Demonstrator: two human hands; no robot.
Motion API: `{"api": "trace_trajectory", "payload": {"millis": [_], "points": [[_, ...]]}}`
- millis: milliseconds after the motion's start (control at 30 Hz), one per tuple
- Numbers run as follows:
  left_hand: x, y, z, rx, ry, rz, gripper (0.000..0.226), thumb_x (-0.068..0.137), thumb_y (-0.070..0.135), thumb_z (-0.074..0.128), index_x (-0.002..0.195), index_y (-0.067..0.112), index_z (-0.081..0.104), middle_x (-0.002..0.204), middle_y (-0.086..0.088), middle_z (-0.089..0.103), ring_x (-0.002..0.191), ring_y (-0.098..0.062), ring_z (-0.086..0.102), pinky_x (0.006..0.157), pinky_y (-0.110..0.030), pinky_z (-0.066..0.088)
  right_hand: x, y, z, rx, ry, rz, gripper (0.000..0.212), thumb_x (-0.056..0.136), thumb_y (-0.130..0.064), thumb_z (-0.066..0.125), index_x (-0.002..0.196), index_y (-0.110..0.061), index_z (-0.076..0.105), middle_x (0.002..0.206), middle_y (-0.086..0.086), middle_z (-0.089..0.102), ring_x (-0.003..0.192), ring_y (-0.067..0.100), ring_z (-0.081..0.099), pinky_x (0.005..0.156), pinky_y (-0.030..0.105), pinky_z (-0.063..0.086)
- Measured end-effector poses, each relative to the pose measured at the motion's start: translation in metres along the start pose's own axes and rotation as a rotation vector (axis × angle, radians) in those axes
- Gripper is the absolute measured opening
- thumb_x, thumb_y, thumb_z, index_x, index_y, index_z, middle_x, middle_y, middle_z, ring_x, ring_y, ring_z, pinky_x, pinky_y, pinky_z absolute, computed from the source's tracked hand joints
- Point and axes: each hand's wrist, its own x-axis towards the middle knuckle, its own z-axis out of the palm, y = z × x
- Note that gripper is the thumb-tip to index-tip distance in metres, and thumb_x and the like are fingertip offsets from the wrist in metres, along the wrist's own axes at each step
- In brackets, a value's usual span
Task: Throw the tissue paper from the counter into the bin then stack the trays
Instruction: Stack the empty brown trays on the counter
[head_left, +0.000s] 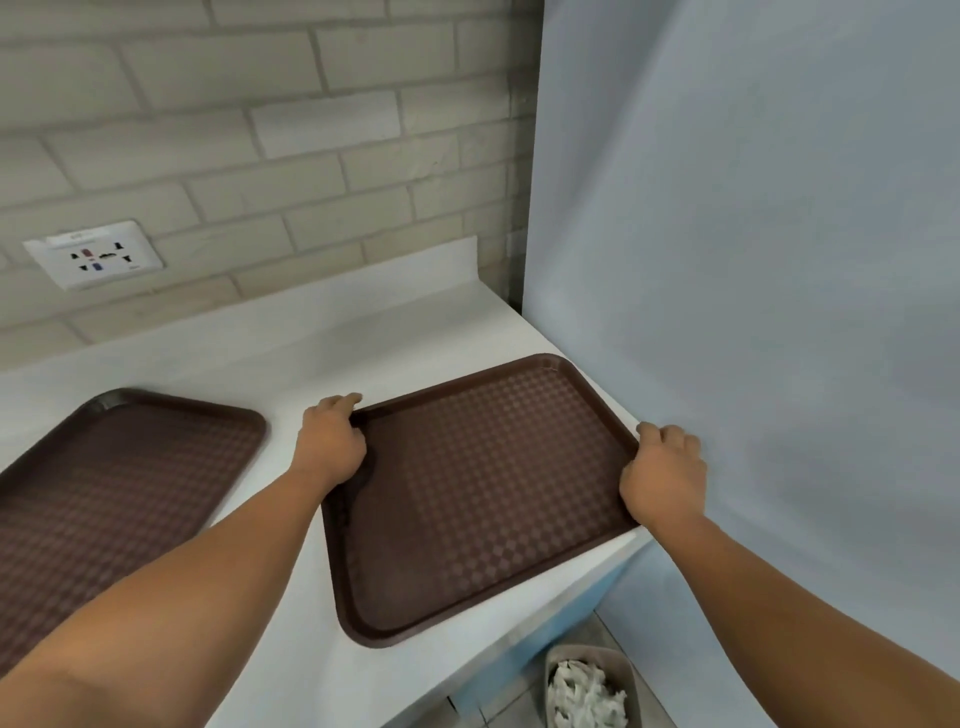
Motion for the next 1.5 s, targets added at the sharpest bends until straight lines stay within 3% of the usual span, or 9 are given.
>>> {"api": "trace_trajectory", "payload": {"millis": [100,300,467,1000,1300,1433,1500], "points": [[-0.01,0.002,-0.02,-0.111,0.123,0.07,0.05,0.089,0.004,0.052,0.138,0.017,0.052,0.142,-0.009,0.05,0.133,-0.028,0.039,0.109,-0.034,0.032,0.0,-0.036,-0.007,0.046,0.097,-0.158,0.036,0.087,-0.023,0.054,0.123,-0.017,0.057,0.123,0.011,0.054,0.112,0.028,0.046,0.092,0.043,0.043],[-0.038,-0.019,-0.073,-0.126,0.228,0.162,0.041,0.09,0.009,0.058,0.13,0.019,0.059,0.135,-0.003,0.055,0.122,-0.024,0.051,0.104,-0.026,0.033,-0.015,-0.146,-0.019,0.252,0.014,-0.478,0.033,0.091,-0.033,0.054,0.122,-0.022,0.059,0.126,0.004,0.053,0.118,0.023,0.044,0.096,0.04,0.045],[-0.065,-0.082,-0.12,-0.033,0.288,0.151,0.034,0.088,0.011,0.061,0.12,0.019,0.064,0.125,-0.002,0.06,0.119,-0.023,0.051,0.103,-0.024,0.033,-0.053,-0.24,-0.018,0.377,-0.068,-0.67,0.032,0.093,-0.032,0.054,0.123,-0.02,0.058,0.124,0.0,0.053,0.119,0.019,0.044,0.1,0.035,0.043],[-0.181,-0.351,-0.24,0.16,0.374,-0.262,0.03,0.091,0.014,0.057,0.12,0.014,0.065,0.129,-0.009,0.056,0.12,-0.031,0.046,0.099,-0.045,0.045,-0.232,-0.488,0.029,0.455,-0.355,-0.979,0.032,0.094,-0.034,0.055,0.121,-0.018,0.059,0.118,-0.001,0.059,0.11,0.017,0.054,0.093,0.033,0.049],[-0.249,-0.482,-0.276,0.22,0.329,-0.563,0.042,0.093,0.023,0.058,0.133,0.011,0.055,0.14,-0.014,0.05,0.128,-0.036,0.042,0.104,-0.051,0.042,-0.332,-0.59,0.064,0.323,-0.598,-0.887,0.041,0.095,-0.047,0.05,0.112,-0.012,0.062,0.105,0.005,0.066,0.1,0.023,0.061,0.087,0.038,0.051],[-0.27,-0.515,-0.278,0.252,0.247,-0.704,0.054,0.094,0.04,0.054,0.14,0.011,0.047,0.147,-0.015,0.043,0.131,-0.038,0.039,0.106,-0.051,0.038,-0.36,-0.615,0.079,0.284,-0.664,-0.771,0.045,0.09,-0.057,0.05,0.093,-0.013,0.061,0.09,0.005,0.066,0.084,0.023,0.063,0.069,0.033,0.049],[-0.276,-0.529,-0.278,0.263,0.226,-0.732,0.056,0.094,0.044,0.052,0.14,0.012,0.046,0.147,-0.015,0.042,0.131,-0.038,0.039,0.106,-0.051,0.038,-0.367,-0.624,0.082,0.273,-0.7,-0.725,0.043,0.088,-0.056,0.054,0.092,-0.014,0.061,0.092,0.004,0.066,0.085,0.025,0.064,0.068,0.032,0.047]]}}
